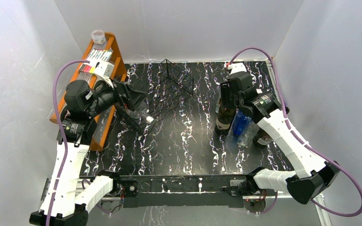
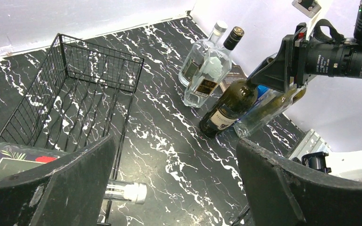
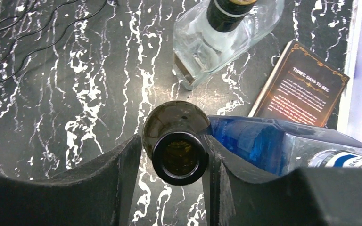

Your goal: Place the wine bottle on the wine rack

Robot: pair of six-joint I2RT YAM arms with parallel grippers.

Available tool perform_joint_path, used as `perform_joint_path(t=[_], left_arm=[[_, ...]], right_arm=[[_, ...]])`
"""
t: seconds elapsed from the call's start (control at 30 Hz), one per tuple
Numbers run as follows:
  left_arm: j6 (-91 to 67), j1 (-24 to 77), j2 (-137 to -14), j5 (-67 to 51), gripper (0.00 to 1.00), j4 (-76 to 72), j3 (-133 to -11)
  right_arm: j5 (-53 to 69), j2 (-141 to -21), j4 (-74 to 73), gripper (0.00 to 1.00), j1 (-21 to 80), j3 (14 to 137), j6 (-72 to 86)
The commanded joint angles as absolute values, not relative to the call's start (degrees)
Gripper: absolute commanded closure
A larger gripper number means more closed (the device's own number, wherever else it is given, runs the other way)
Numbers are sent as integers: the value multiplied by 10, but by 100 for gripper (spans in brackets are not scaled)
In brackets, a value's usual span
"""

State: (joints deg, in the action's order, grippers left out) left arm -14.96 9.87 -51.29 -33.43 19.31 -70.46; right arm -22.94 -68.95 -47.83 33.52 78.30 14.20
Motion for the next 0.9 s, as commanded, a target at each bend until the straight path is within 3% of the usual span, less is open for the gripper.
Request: perform_joint_path(t=[0.0, 0.1, 0.27, 0.37, 0.7, 0.87], left_arm=[[-146, 99, -504, -329, 2, 183, -702], [-145, 98, -502, -327, 2, 183, -698], [-141, 98, -498, -320, 2, 182, -686], [-137, 104, -506, -317, 2, 181, -678], [-164, 159, -542, -396, 2, 90, -611], [-180, 251, -573, -376, 3, -14, -540]], right_arm=[[-273, -687, -427, 44, 340, 767, 142], [-279, -685, -412, 49, 340, 753, 139], [-262, -682, -412, 85, 341, 755, 139], [-228, -665, -399, 95, 341, 752, 133], [-22, -579, -326, 100, 341, 711, 142], [48, -563, -298, 100, 341, 690, 196]])
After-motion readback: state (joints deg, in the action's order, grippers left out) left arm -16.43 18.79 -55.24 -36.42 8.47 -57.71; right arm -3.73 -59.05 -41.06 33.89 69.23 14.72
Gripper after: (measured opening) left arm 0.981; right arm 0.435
